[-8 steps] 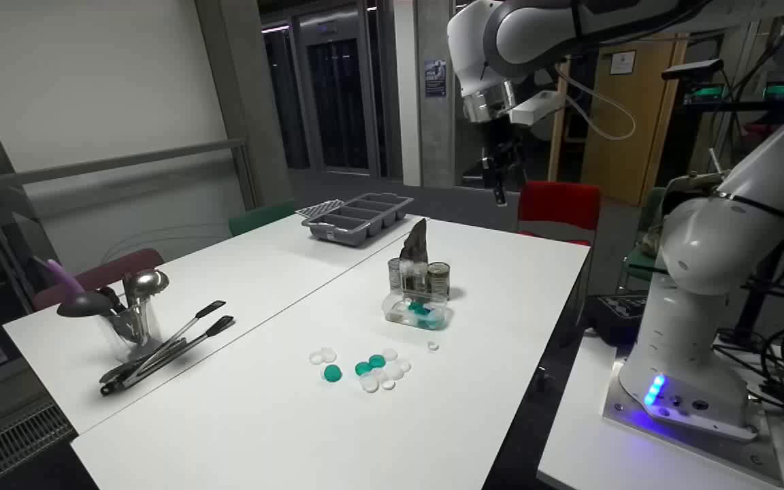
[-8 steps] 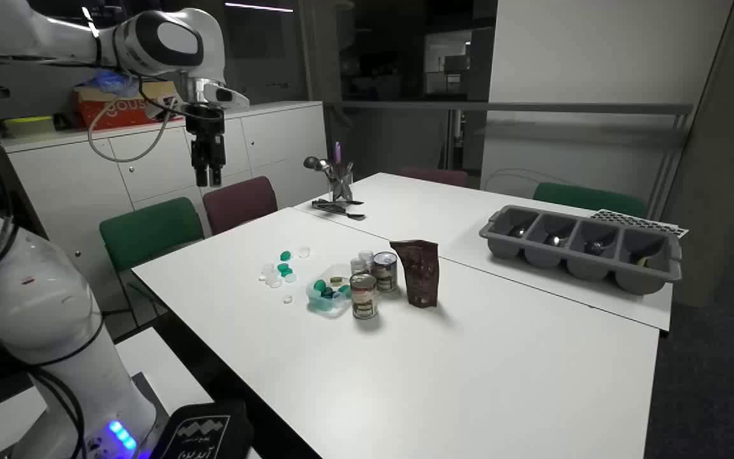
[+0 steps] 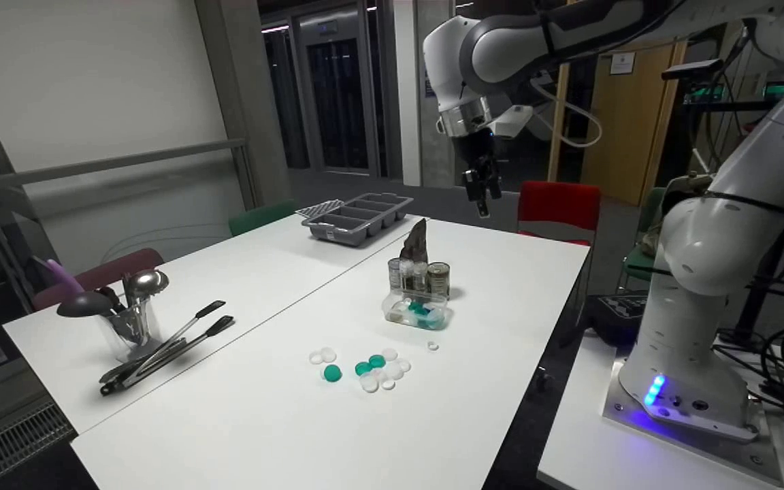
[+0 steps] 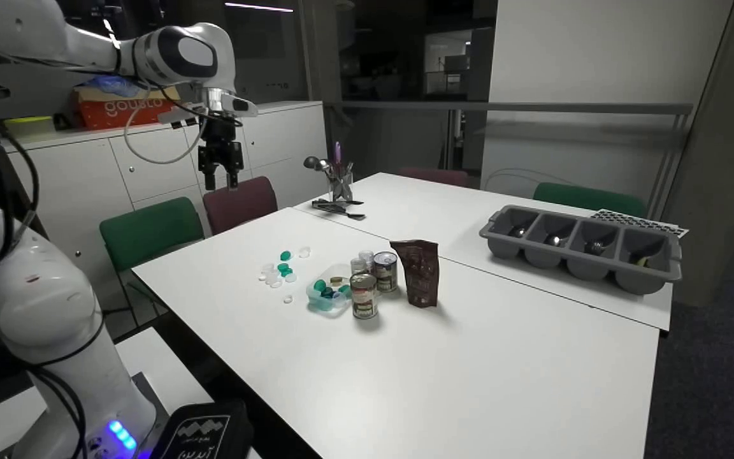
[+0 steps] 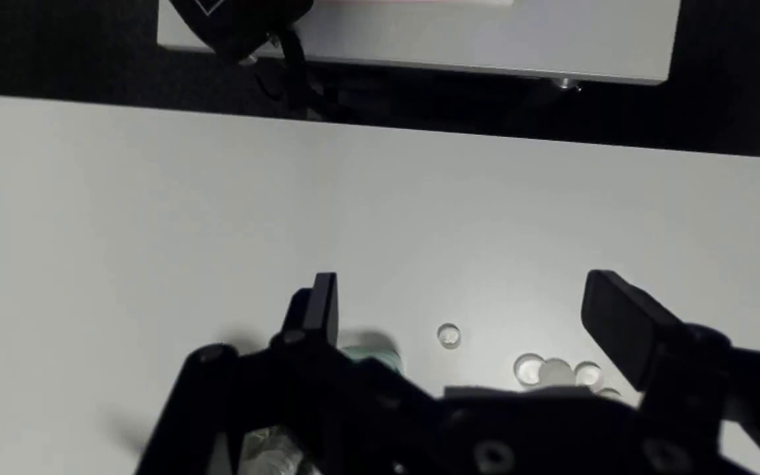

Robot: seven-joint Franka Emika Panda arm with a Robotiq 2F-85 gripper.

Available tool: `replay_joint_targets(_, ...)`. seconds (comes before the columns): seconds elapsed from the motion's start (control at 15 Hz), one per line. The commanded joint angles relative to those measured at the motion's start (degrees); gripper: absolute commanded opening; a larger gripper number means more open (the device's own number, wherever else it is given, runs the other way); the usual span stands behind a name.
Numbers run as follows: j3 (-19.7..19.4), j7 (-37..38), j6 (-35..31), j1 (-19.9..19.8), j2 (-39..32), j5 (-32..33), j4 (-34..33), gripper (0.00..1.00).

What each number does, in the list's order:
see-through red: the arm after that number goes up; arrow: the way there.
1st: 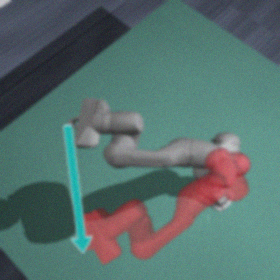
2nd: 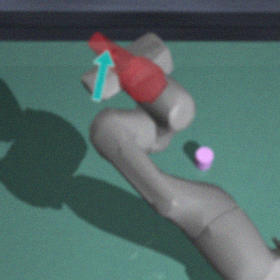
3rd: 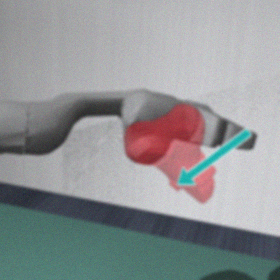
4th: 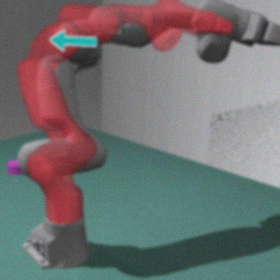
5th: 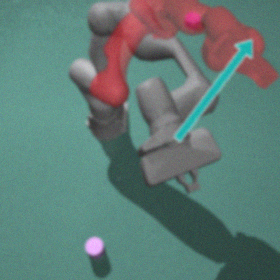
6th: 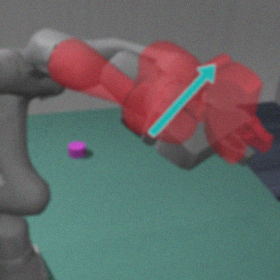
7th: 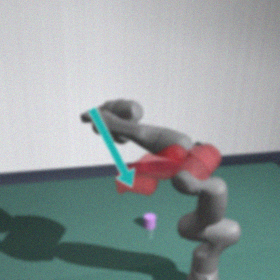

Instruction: Pick up a clear disc from the table and put it in the lunchbox

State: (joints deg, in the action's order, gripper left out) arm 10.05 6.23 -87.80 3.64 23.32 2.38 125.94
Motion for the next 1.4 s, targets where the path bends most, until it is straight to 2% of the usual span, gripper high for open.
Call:
replay_joint_targets(0.0, 0.3, -6.7, -1.1, 2.5, -10.3, 4.4, -6.8, 1.00)
replay_joint_targets(0.33, 1.1, -14.1, -3.2, 4.7, -18.9, 15.8, -12.1, 1.00)
replay_joint_targets(0.6, 0.8, -21.3, -9.2, 5.7, -20.6, 22.6, -12.3, 1.00)
replay_joint_targets(0.67, 0.4, -22.9, -11.6, 5.6, -19.8, 21.8, -11.8, 1.00)
replay_joint_targets(0.73, 0.7, -19.0, -9.0, 5.8, -20.8, 20.6, -11.6, 1.00)
replay_joint_targets(1.13, 0.6, -21.1, -10.6, 5.8, -20.7, 20.8, -11.9, 1.00)
replay_joint_targets(1.33, -0.3, -32.3, -16.1, 5.2, -22.9, 22.5, -12.0, 1.00)
